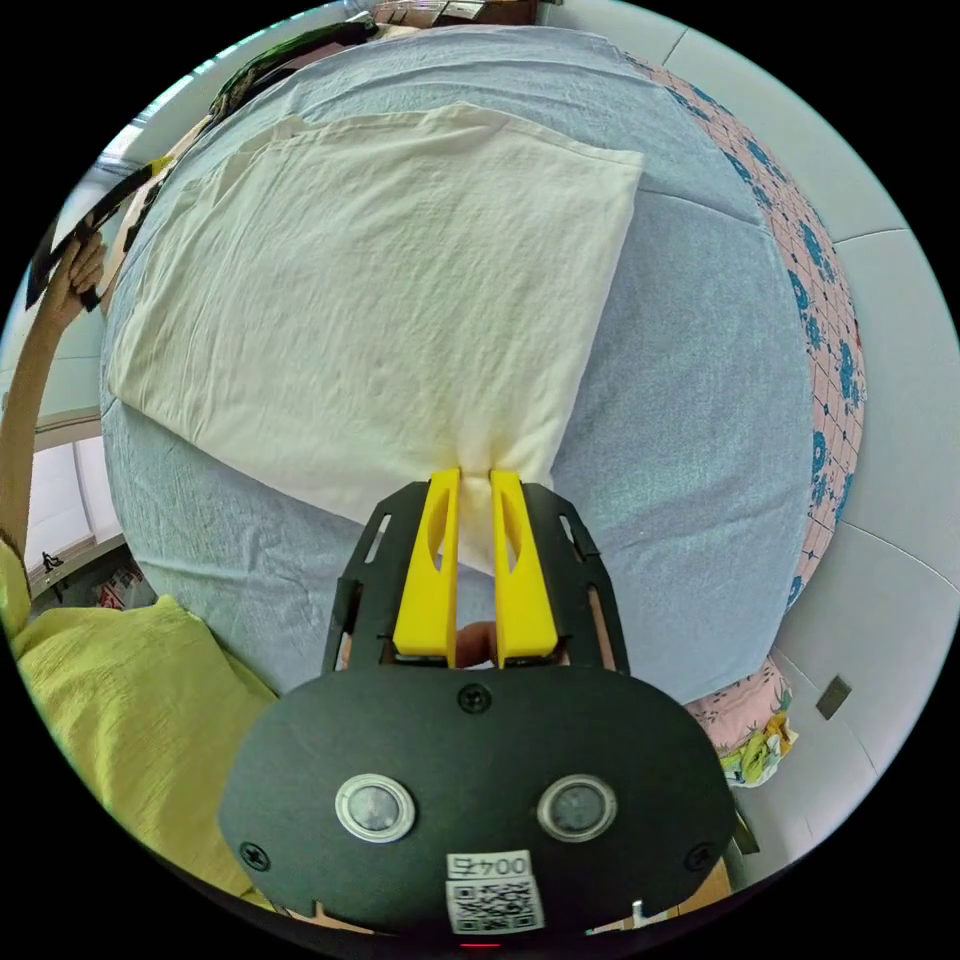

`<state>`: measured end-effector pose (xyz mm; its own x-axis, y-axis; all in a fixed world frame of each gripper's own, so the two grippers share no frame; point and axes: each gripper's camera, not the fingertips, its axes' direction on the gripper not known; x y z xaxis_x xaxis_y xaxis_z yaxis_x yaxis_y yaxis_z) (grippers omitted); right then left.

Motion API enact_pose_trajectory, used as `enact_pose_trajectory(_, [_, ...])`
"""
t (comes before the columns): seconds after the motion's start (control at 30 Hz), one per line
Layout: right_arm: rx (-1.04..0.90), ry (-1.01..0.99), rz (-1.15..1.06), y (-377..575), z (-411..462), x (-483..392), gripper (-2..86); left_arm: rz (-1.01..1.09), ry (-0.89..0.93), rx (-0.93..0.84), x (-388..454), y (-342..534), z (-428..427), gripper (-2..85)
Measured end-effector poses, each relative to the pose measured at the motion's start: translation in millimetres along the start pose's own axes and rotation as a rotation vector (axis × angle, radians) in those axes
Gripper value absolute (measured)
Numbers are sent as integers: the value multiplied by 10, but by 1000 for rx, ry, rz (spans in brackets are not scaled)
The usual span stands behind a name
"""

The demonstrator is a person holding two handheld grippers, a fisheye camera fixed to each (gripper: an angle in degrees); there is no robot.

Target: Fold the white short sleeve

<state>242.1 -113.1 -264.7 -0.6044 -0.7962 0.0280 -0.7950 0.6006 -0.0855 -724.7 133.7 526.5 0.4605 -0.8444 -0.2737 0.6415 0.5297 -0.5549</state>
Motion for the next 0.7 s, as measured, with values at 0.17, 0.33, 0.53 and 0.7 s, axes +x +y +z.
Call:
enact_pose_trajectory(0.17, [150,-117,103,452,162,246,47,-271,2,-13,-643,1600,-893,20])
enact_pose_trajectory(0.33, [470,-637,438,1353,338,744,62,-404,10,16,-770,2659,-1242,36])
enact_pose_trajectory(0.53, [644,-920,762,2256,1008,850,107,-283,4,13,-698,2961,-1212,78])
enact_pose_trajectory(0.7, [650,-988,812,2406,1287,836,125,-132,-31,-57,-643,2938,-1194,94])
